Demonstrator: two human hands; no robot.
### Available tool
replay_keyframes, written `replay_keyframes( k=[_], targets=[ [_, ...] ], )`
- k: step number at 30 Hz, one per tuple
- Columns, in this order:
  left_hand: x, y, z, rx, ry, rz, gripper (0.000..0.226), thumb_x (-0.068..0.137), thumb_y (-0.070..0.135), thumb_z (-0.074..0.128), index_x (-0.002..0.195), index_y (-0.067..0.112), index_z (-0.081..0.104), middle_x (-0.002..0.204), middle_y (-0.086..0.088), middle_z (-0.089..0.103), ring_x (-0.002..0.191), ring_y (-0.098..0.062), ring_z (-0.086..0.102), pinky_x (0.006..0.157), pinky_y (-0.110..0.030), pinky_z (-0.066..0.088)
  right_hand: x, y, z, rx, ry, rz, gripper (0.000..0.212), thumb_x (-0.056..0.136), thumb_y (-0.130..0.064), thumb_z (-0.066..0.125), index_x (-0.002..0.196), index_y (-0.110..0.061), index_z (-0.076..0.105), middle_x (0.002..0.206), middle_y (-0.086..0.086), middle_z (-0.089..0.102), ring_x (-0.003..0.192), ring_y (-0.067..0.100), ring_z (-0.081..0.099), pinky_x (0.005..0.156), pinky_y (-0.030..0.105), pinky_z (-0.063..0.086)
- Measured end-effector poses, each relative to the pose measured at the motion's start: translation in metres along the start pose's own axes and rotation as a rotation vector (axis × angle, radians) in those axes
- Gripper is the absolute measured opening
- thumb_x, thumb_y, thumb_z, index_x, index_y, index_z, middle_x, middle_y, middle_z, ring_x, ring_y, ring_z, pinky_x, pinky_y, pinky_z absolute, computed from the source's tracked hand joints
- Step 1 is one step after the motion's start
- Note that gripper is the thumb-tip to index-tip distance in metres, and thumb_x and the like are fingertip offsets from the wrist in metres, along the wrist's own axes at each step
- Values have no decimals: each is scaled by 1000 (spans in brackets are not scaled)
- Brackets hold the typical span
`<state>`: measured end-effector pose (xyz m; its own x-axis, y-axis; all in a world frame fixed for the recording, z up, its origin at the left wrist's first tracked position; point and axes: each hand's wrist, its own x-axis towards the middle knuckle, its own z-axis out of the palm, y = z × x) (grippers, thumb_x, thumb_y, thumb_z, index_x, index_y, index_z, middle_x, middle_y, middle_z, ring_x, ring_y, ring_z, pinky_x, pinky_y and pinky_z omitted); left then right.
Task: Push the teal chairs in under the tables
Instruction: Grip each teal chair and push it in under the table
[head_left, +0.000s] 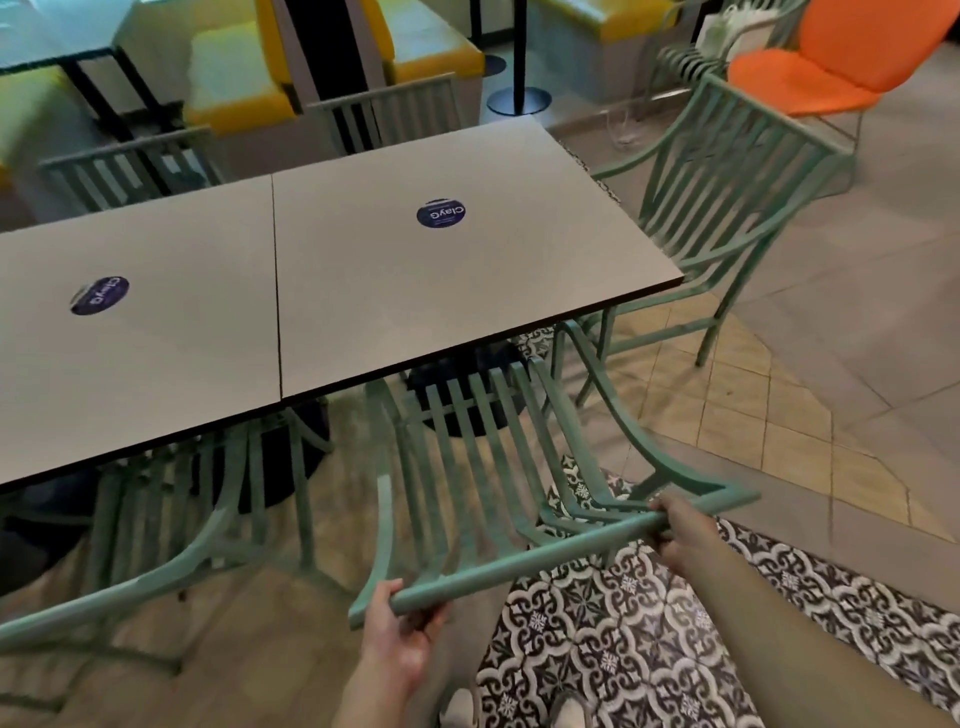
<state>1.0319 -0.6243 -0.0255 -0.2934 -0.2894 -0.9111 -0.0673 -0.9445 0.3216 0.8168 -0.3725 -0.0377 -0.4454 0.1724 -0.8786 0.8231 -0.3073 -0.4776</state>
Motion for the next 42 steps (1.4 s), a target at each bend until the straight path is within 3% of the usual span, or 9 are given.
replay_keyframes(
  k=[5,9,19,25,30,33,36,39,42],
  targets=[
    [11,-9,25,-5,31,17,18,92,19,51,91,1,52,95,-26,58,87,-36,57,48,-47,57,14,-25,1,2,-24,-13,24,84,1,59,105,-4,48,105,18,55,92,31,60,89,45,54],
    [16,-11,42,35,61,42,22,92,22,52,92,1,52,86,-22,55,77,-32,55,64,-41,55,19,-42,8,-41,-39,-41,17,85,-1,60,99,-4,49,101,18,54,92,31,61,78,38,56],
    [33,8,89,-5,89,86,24,93,25,50,86,2,49,84,-20,52,72,-30,53,37,-32,53,42,-71,44,-30,-62,-74,33,85,-5,63,115,-4,51,110,19,57,96,32,63,84,43,57],
    [49,23,108,-4,121,105,25,93,26,51,87,2,49,87,-20,53,73,-31,54,42,-30,54,51,-87,71,-53,-63,-86,33,85,-6,64,115,-5,50,110,19,57,95,31,63,84,41,56],
    [62,29,121,-68,181,143,31,90,23,53,111,2,48,91,-21,55,76,-32,56,66,-39,53,57,-95,89,-60,-44,-77,27,85,-5,63,109,-6,51,110,18,56,95,30,62,86,42,56],
    [66,29,124,-99,231,174,34,88,21,54,116,4,46,91,-20,56,76,-32,58,57,-39,56,58,-95,93,-42,-12,-78,38,84,-6,64,119,-6,50,114,18,56,100,32,61,85,45,56],
    [72,26,121,-89,265,175,34,85,22,55,115,7,48,94,-19,57,72,-30,58,44,-32,54,57,-95,93,-40,-8,-76,35,82,-4,64,114,-5,51,114,18,54,102,32,60,87,45,55],
    [78,26,120,-71,256,174,33,84,24,56,112,8,50,101,-19,57,71,-30,59,45,-32,53,58,-97,93,-39,-19,-79,28,83,-4,64,107,-5,50,109,17,54,98,31,60,87,44,55],
    [76,18,123,-55,235,179,33,85,24,56,112,7,49,98,-19,57,73,-30,59,56,-37,53,59,-105,90,-46,-31,-86,42,81,-3,66,119,-4,48,114,18,55,99,33,61,84,46,56]
  ],
)
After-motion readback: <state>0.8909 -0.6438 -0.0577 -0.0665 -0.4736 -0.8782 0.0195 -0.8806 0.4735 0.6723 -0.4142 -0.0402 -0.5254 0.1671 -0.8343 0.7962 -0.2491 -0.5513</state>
